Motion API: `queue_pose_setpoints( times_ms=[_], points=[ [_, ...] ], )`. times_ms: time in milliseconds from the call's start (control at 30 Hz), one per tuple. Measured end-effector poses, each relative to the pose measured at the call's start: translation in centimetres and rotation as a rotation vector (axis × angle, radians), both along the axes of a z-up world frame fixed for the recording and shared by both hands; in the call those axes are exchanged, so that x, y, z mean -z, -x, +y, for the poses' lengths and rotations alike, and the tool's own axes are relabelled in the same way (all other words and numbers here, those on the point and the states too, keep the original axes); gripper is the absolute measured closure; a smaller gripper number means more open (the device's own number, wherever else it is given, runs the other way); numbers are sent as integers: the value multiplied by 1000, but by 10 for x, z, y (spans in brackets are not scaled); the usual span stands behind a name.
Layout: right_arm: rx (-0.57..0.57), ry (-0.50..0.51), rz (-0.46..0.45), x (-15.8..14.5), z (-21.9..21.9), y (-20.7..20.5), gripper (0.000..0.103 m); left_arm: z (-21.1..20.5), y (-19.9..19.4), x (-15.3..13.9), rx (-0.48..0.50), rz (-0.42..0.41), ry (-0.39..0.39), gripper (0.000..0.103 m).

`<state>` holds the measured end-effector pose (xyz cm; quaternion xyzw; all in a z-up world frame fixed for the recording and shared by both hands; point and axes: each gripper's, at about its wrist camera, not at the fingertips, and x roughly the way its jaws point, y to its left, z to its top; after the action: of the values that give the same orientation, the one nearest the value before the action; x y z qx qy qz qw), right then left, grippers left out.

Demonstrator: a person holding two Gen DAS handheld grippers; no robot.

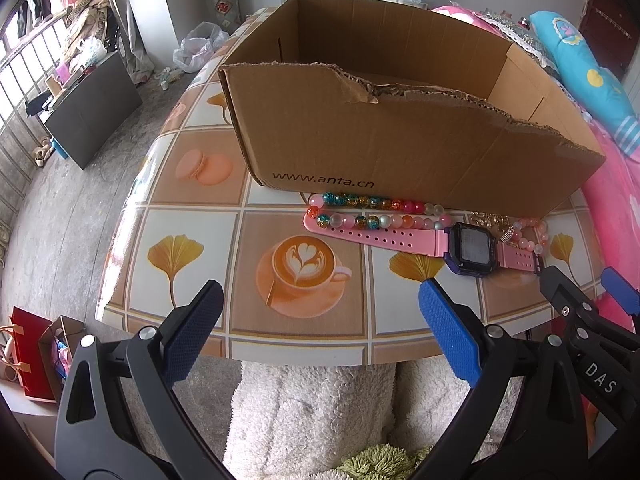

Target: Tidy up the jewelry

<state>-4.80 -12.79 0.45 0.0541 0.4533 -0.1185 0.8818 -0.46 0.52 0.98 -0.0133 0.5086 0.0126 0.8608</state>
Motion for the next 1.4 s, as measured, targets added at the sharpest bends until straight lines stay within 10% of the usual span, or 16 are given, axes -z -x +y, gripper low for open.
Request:
queue_pose_setpoints(
  times_ms=[433,733,867,1200,1400],
  points=[
    [-45,11,-37,-2,5,-3,6,7,0,8,-4,-5,3,8],
    [-521,108,-220,-6,52,-12,6,35,-2,16,1,-37,68,8],
    [-633,-23,-141,5,60,-28,7,51,5,8,59,-179,147,8],
    [-752,34,77,45,69,-62,35,75,7,7,72,-256,295,8],
    [-797,9,116,50,64,-65,52,62,12,5,128,-280,223,8]
  ],
)
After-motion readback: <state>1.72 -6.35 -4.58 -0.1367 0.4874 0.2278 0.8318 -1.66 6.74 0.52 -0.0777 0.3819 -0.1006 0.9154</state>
